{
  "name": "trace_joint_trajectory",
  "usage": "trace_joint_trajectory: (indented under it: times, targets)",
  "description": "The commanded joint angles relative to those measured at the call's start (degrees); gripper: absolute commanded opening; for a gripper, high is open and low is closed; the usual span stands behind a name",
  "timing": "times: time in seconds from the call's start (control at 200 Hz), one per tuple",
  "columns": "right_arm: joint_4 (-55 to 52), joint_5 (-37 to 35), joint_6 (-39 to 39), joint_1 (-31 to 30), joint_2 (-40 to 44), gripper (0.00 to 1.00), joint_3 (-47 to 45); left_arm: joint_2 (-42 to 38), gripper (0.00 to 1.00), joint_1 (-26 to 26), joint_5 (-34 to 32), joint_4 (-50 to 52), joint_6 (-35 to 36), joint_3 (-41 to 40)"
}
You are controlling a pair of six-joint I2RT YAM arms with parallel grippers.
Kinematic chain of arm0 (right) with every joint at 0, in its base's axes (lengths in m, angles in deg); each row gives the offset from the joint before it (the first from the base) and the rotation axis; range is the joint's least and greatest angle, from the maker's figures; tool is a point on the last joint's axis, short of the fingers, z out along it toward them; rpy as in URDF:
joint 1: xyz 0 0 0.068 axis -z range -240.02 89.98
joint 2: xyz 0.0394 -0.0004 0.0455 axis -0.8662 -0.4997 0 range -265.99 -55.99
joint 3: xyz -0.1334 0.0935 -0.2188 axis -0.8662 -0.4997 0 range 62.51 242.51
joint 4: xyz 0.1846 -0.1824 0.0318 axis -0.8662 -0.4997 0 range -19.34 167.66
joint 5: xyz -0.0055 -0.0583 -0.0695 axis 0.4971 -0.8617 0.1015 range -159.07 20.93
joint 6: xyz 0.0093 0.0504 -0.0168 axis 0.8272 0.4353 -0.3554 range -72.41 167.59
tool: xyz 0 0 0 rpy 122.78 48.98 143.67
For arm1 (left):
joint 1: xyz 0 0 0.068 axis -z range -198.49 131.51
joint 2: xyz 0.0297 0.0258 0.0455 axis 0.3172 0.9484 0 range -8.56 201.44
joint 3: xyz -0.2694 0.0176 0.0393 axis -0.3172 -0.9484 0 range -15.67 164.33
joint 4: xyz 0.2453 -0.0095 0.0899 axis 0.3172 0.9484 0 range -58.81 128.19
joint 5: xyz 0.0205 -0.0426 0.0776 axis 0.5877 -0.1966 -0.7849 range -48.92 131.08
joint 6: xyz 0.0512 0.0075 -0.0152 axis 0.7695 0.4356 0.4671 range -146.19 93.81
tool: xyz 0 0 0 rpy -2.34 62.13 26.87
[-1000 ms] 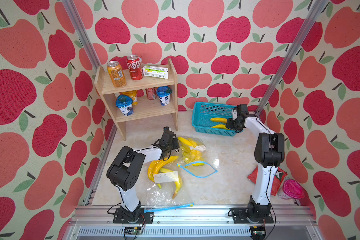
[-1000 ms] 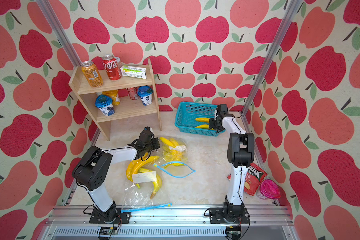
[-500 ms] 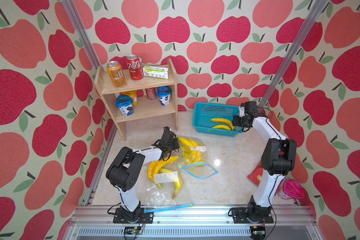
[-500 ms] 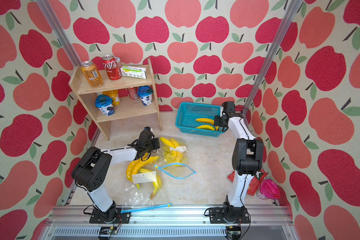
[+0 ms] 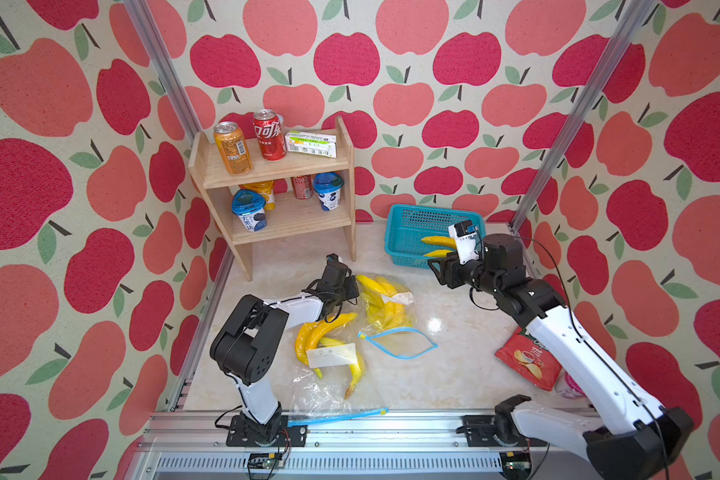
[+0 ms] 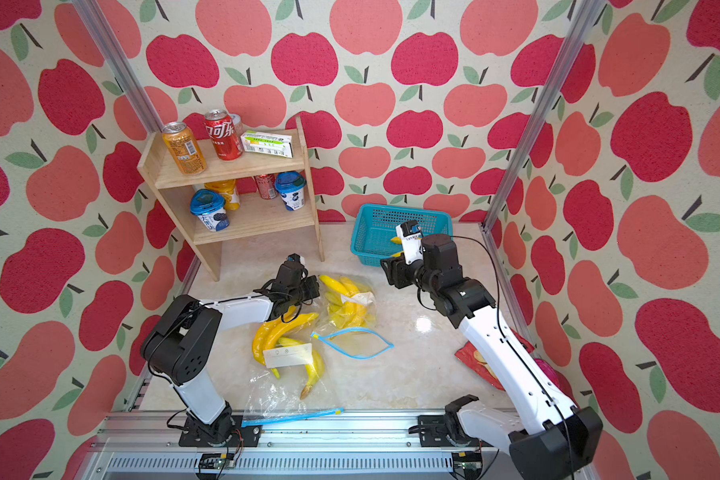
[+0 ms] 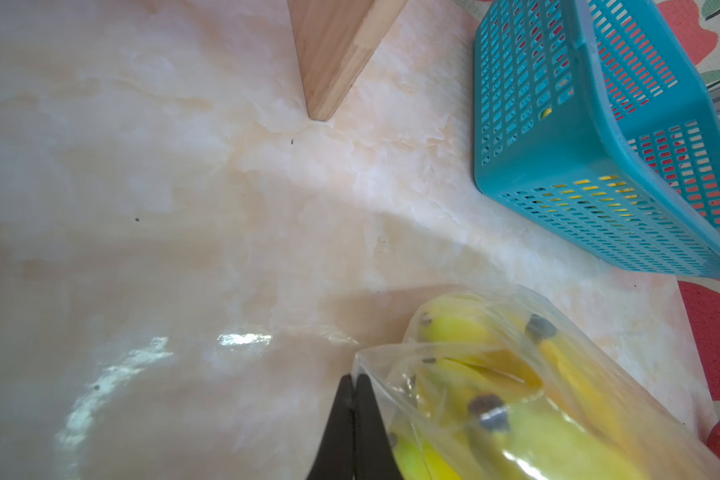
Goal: Open the zip-top bag and take out the banana
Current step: Place the banana in the basket, then pick up the banana from the zipper food storage bag.
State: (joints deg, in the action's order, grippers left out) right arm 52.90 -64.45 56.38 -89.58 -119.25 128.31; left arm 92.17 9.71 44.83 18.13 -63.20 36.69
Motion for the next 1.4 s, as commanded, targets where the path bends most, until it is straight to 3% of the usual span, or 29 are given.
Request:
trace_joint_trajectory:
  times: [0.0, 0.115, 0.2, 0.265, 0.355, 0.585, 0.685, 0.885, 1.02, 1.275, 1.395]
  targets:
    - [-7.3, -3.3, -0.7, -2.2, 3.1, 0.61, -4.1, -0.1, 0.0, -0.6, 2.6, 0.6, -0.9, -0.4]
    - [-12.8, -2.6, 3.1, -4.3, 7.9, 0.63, -4.6, -0.3, 0.0, -1.3, 3.5, 0.9, -1.0, -0.2]
    - [-17.1, 2.1, 7.7, -5.5, 9.0, 0.63, -3.3, -0.7, 0.0, -1.4, 3.4, 1.1, -0.7, 0.0]
    - [-19.3, 6.5, 11.0, -8.1, 8.9, 0.63, -3.0, -1.0, 0.0, -1.3, 3.4, 1.0, -0.5, 0.0]
    - [-23.4, 6.6, 16.7, -12.9, 8.4, 0.64, -2.4, -1.7, 0.0, -1.2, 3.2, 1.4, -0.4, -0.4]
    - [-20.1, 7.3, 34.0, -23.7, 13.9, 0.61, -11.1, -2.9, 0.0, -0.6, 3.2, -0.5, -0.6, -2.3]
    - [-21.5, 0.7, 38.2, -27.4, 13.3, 0.6, -13.0, -2.7, 0.0, -0.2, 3.7, -1.4, -0.7, -2.7]
    - [-13.3, -8.0, 46.6, -33.2, 14.1, 0.53, -19.5, -3.9, 0.0, 0.1, 4.3, -2.9, -1.3, -4.9]
    - [-8.0, -11.3, 49.5, -33.9, 13.5, 0.53, -23.6, -3.6, 0.0, 0.2, 5.6, -3.5, -1.6, -5.3]
    - [-2.8, -21.6, 51.5, -33.5, 7.2, 0.58, -22.9, -4.2, 0.0, 0.7, 6.5, -5.4, -1.3, -6.4]
    - [2.2, -19.0, 52.5, -31.9, 1.8, 0.58, -22.9, -4.6, 0.0, 0.9, 6.7, -6.2, -1.1, -6.7]
